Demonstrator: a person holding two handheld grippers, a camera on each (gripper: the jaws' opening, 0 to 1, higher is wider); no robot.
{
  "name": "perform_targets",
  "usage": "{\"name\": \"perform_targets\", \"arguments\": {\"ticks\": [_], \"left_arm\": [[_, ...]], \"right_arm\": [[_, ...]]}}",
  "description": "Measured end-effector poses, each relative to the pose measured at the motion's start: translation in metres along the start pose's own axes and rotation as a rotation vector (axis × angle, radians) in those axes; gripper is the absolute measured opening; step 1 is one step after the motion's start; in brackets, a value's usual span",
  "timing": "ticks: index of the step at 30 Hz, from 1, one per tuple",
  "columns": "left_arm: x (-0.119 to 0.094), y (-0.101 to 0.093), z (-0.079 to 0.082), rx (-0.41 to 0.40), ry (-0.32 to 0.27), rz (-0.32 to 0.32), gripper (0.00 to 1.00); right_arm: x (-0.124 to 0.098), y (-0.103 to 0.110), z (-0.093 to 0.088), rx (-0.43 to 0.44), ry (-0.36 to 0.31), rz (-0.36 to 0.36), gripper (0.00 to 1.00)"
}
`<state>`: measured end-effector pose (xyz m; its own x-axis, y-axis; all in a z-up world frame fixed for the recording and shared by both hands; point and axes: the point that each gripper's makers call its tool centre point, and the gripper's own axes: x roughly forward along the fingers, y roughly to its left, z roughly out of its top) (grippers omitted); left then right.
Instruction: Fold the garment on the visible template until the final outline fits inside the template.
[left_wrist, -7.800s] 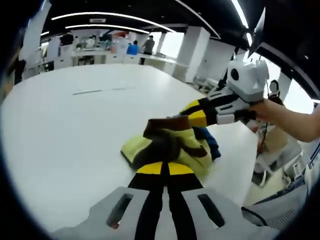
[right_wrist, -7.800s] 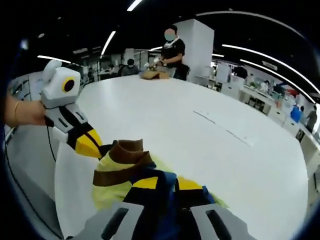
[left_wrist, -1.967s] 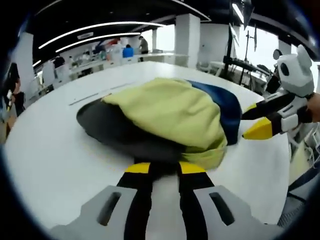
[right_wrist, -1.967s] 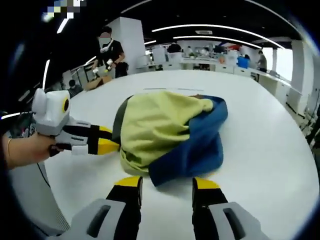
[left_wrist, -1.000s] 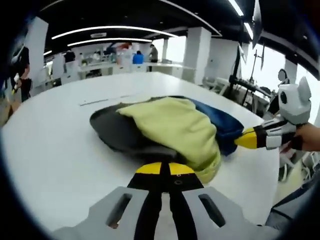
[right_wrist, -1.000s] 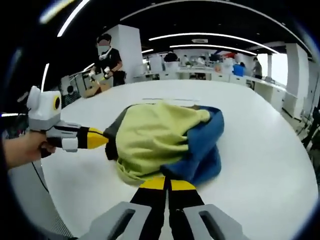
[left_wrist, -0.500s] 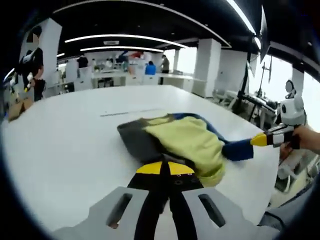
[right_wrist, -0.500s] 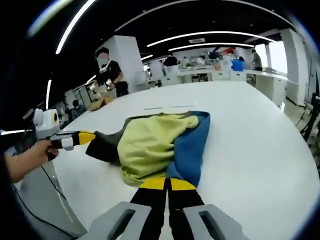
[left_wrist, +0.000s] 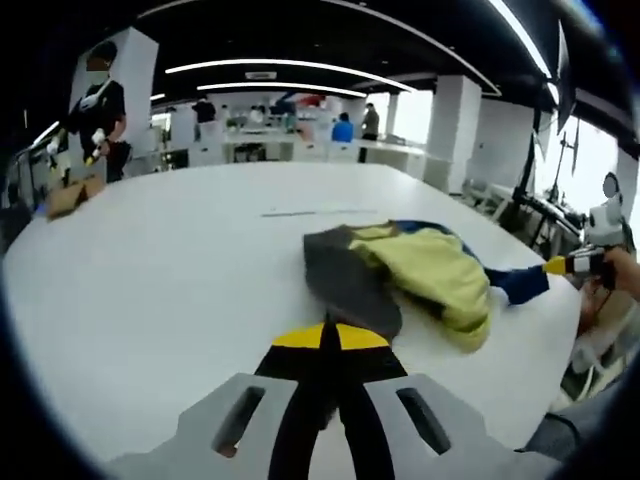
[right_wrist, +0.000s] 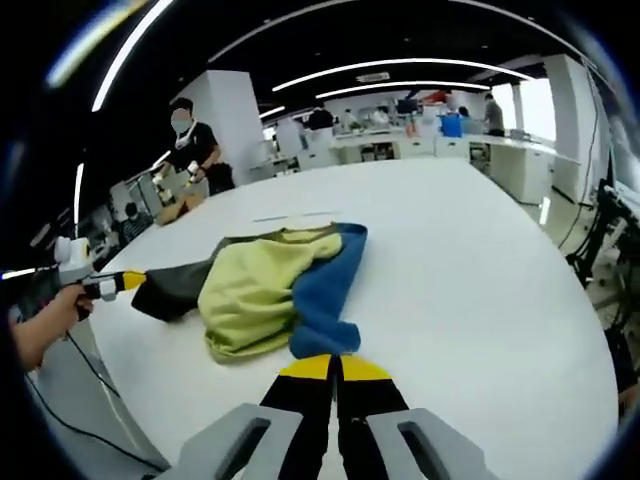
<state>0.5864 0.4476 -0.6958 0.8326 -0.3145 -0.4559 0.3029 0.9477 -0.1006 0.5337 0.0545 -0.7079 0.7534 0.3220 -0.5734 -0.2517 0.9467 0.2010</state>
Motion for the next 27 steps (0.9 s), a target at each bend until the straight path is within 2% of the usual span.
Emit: {"name": "perform_targets", "arguments": {"ticks": [6,10,13,19,22,27], "left_arm": [[0.001,0.03,-0.009,0.0,0.028,0.071,0.0],[0.004,0.048,-0.021,-0.013,0.086,0.101,0.0],[0.004,0.067,-0.029,0.047,0.122,0.145,0.0],[0.007,0.092,-0.038,0.026,0.152,0.189,0.0],[0.009,0.107,-0.049,0.023,0.182,0.228,0.0],[0.012,0.121,-0.067,0.033,0.231,0.263,0.0]], "right_arm": [[-0.004,-0.02,0.0,-0.003,0.014,-0.034,0.0],[-0.005,-0.035,0.001,-0.002,0.022,-0.06,0.0],[-0.003,-0.05,-0.002,0.002,0.042,-0.086,0.0],[-0.001,-0.066,0.0,0.064,0.04,-0.104,0.0],[0.0,-0.075,0.002,0.072,0.045,-0.128,0.0],[-0.003,-0.091,0.004,0.058,0.059,-0.179,0.0]]}}
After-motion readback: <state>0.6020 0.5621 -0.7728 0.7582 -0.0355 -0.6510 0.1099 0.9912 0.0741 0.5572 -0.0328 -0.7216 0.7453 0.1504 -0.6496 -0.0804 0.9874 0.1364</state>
